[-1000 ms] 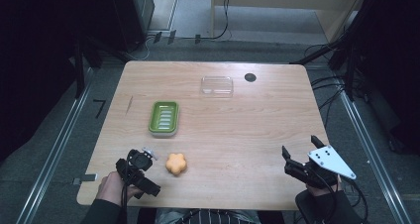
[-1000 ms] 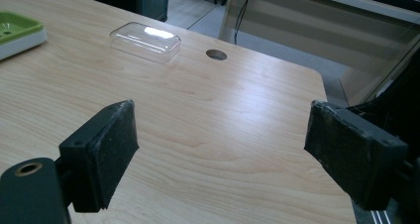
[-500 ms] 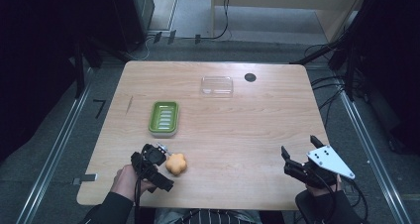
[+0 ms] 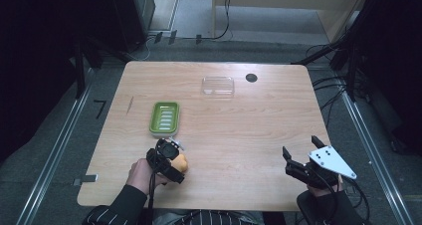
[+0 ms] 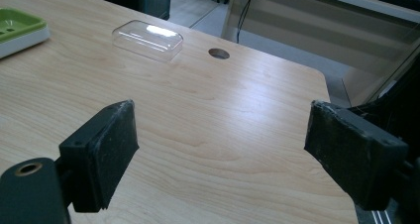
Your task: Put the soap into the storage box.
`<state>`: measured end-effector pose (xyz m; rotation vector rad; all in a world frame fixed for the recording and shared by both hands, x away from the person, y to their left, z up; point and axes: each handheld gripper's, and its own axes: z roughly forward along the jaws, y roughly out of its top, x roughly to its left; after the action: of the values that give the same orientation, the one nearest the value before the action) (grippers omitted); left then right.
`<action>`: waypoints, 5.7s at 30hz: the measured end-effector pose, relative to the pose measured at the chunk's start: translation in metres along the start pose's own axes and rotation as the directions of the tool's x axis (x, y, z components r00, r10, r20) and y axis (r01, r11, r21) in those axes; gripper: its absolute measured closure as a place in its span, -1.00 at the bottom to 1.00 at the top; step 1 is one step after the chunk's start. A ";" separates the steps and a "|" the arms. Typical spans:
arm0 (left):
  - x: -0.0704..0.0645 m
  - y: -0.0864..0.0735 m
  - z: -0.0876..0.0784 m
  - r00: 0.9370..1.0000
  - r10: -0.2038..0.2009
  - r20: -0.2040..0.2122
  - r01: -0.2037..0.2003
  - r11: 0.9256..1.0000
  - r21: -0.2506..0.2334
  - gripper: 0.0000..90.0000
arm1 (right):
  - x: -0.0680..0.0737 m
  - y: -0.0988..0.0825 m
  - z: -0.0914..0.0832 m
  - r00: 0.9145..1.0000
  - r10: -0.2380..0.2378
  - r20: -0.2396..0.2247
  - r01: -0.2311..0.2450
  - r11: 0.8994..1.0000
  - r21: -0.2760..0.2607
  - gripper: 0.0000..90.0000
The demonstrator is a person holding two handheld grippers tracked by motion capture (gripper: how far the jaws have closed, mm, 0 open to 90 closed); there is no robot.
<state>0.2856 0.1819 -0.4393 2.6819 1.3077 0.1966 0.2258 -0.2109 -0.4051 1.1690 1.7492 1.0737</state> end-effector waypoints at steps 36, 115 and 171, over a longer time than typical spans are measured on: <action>-0.002 0.001 0.013 0.995 0.085 -0.048 -0.083 0.996 0.037 -0.12 | 0.000 0.000 0.000 1.000 -0.003 -0.001 0.003 1.000 -0.002 -0.70; 0.049 0.014 -0.019 0.999 0.032 -0.036 -0.033 0.998 -0.048 -0.11 | 0.001 0.001 0.001 1.000 -0.002 -0.009 0.002 1.000 -0.001 -0.70; 0.090 0.063 -0.040 0.999 0.015 -0.037 -0.019 0.995 -0.097 -0.11 | 0.001 0.001 0.002 1.000 -0.005 -0.008 0.005 1.000 0.001 -0.70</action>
<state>0.3816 0.2182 -0.3830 2.6203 1.2520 0.3040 0.2274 -0.2094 -0.4053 1.1625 1.7582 1.0761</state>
